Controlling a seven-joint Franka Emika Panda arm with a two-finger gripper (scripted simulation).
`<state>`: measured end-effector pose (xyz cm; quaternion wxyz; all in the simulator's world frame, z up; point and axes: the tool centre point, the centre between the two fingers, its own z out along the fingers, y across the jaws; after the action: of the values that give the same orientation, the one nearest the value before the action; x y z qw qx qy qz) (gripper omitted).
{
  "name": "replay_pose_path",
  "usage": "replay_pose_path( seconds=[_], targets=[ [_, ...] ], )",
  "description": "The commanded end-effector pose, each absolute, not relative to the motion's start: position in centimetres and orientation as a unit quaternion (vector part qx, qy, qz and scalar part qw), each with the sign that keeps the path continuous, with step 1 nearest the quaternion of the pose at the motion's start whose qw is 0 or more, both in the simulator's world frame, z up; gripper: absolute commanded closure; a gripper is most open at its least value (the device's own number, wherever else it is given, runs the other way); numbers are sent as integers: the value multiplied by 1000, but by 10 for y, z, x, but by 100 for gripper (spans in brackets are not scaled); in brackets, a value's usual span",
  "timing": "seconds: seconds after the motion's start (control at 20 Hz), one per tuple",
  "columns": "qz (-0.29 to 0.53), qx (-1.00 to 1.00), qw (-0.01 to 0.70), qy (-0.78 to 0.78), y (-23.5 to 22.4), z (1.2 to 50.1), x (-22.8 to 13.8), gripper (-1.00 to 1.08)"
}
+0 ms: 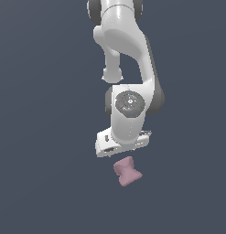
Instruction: Pick up the object and move it to a goal position.
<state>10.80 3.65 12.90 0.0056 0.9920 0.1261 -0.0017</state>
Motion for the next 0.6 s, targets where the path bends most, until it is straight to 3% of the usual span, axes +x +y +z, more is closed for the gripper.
replay_pose_path(
  seconds=[0.0, 0.55],
  targets=[
    [-1, 990, 5, 141, 42, 124, 118, -92],
    [-1, 981, 2, 194, 60, 101, 150, -92]
  ],
)
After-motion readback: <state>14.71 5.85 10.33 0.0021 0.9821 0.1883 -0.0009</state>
